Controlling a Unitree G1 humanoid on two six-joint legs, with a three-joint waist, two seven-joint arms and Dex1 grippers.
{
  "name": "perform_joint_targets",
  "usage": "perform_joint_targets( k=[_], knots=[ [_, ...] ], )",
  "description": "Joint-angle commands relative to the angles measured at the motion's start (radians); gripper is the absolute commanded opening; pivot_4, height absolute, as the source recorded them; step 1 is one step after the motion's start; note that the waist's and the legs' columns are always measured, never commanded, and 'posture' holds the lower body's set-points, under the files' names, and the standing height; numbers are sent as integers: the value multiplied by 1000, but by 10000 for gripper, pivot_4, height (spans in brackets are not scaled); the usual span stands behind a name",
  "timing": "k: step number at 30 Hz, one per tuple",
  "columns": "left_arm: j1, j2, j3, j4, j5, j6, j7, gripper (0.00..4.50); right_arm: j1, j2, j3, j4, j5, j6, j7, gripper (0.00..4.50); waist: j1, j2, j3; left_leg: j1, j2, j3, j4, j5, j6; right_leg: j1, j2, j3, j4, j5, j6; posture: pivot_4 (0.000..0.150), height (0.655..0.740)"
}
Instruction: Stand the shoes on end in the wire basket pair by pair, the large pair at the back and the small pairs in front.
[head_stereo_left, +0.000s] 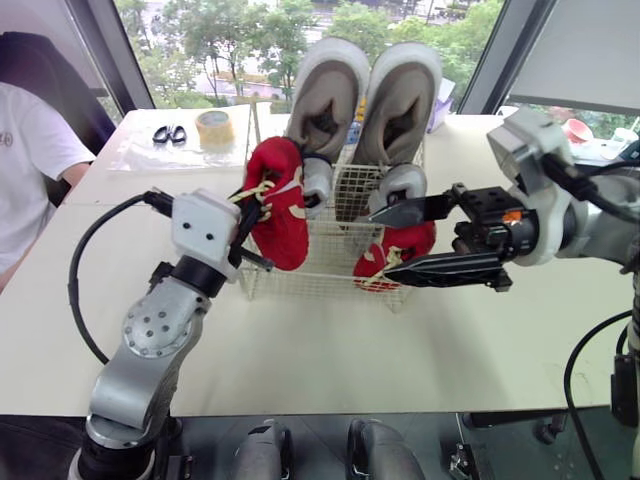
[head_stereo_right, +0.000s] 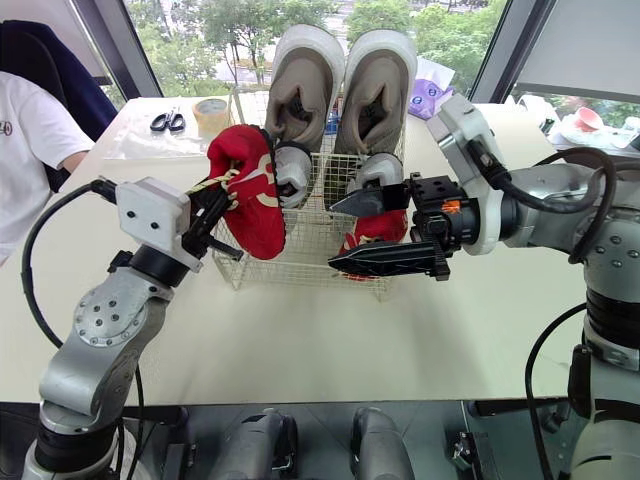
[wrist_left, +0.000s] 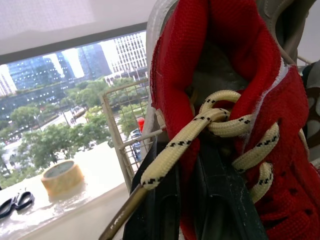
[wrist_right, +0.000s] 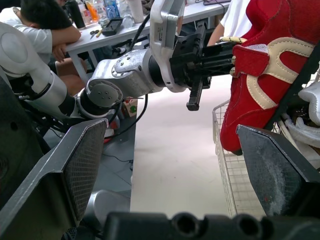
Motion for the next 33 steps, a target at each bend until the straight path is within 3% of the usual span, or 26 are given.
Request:
perform_joint_targets(
  k=[1,7,13,16,20,22,28,30,33],
  knots=[
    [68,-2,-13,-43,13,1,-25,373,19,-12,-44,-27,46,9,-12,45000,-1,0,0,0,0,0,0,0,0,0,0,0,0,0,0,1500,7400],
    [162,23,-34,-51,76,-39,-58,373,67,-36,-68,-54,100,22,-26,45000,-1,0,0,0,0,0,0,0,1,0,0,0,0,0,0,1500,7400],
    [152,-22,91,-62,-78,81,-88,373,126,-55,-97,-84,147,23,-52,45000,-2,0,0,0,1,0,0,-1,1,0,0,0,0,0,0,1500,7400],
    [150,-33,155,-79,-185,144,-107,10682,149,-58,-103,-93,157,13,-66,45000,-2,0,0,0,1,0,0,-1,1,0,1,0,0,0,0,1500,7400],
    [167,3,233,-105,-332,240,-155,30541,179,-49,-102,-107,155,-3,-80,45000,0,0,0,0,1,0,0,0,1,0,1,0,0,0,0,1500,7400],
    [179,40,319,-120,-489,337,-168,40520,193,-56,-104,-109,153,-7,-76,45000,-1,0,0,0,1,0,0,0,1,0,0,0,0,-1,0,1500,7400],
    [354,297,624,-98,-1118,465,-242,40520,228,-76,-114,-112,152,-11,-61,45000,-5,1,1,0,2,-1,0,0,0,-1,1,0,0,-1,-1,1500,7400],
    [430,375,718,-53,-1215,482,-270,40520,240,-92,-116,-112,127,-17,-56,45000,-2,3,1,0,1,-1,0,0,0,-1,0,0,0,-2,-1,1500,7400],
    [528,447,790,22,-1156,494,-325,40520,263,-120,-153,-80,128,-15,-63,45000,0,5,1,0,0,-1,0,-1,-1,-1,0,-1,-1,-5,-5,1500,7400]
  ],
)
